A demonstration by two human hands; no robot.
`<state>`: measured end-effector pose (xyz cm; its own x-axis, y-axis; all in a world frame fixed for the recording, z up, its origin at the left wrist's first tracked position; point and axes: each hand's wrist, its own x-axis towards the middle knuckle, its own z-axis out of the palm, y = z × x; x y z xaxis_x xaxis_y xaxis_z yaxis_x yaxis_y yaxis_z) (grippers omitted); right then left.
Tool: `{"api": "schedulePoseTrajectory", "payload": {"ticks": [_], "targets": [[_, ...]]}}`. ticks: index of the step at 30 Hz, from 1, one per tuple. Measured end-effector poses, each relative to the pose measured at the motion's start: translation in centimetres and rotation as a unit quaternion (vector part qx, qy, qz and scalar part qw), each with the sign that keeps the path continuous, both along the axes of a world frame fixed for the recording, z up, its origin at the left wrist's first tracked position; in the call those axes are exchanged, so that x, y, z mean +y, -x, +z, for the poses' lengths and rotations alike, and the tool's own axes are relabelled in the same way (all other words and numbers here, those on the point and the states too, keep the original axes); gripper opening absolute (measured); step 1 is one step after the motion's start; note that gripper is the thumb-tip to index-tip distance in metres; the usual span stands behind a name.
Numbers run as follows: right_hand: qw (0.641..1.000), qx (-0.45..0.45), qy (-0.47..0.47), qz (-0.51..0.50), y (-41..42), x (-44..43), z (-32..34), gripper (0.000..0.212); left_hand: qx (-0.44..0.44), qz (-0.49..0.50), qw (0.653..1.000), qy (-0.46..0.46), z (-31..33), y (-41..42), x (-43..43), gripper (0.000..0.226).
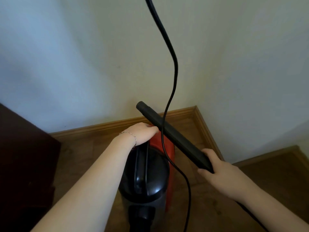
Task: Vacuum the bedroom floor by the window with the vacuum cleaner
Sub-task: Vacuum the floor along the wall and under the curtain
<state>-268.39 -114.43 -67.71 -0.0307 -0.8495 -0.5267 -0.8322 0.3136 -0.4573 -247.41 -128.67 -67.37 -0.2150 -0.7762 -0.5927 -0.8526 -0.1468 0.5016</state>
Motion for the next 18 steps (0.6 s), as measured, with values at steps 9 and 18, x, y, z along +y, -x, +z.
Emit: {"api": "schedulePoseTrajectory", "payload": {"ticks": [9,18], "targets": [[1.0,0.01,-0.003,-0.001,-0.2,-0.5,-1.7,0.049,-0.05,-0.071,0.996,-0.01,-0.6,0.0,-1.3,0.043],[1.0,-0.004,0.004,-0.02,0.9,-1.1,-2.6,0.046,-0.087,-0.106,0.989,0.06,-1.5,0.1,-1.9,0.041]]}}
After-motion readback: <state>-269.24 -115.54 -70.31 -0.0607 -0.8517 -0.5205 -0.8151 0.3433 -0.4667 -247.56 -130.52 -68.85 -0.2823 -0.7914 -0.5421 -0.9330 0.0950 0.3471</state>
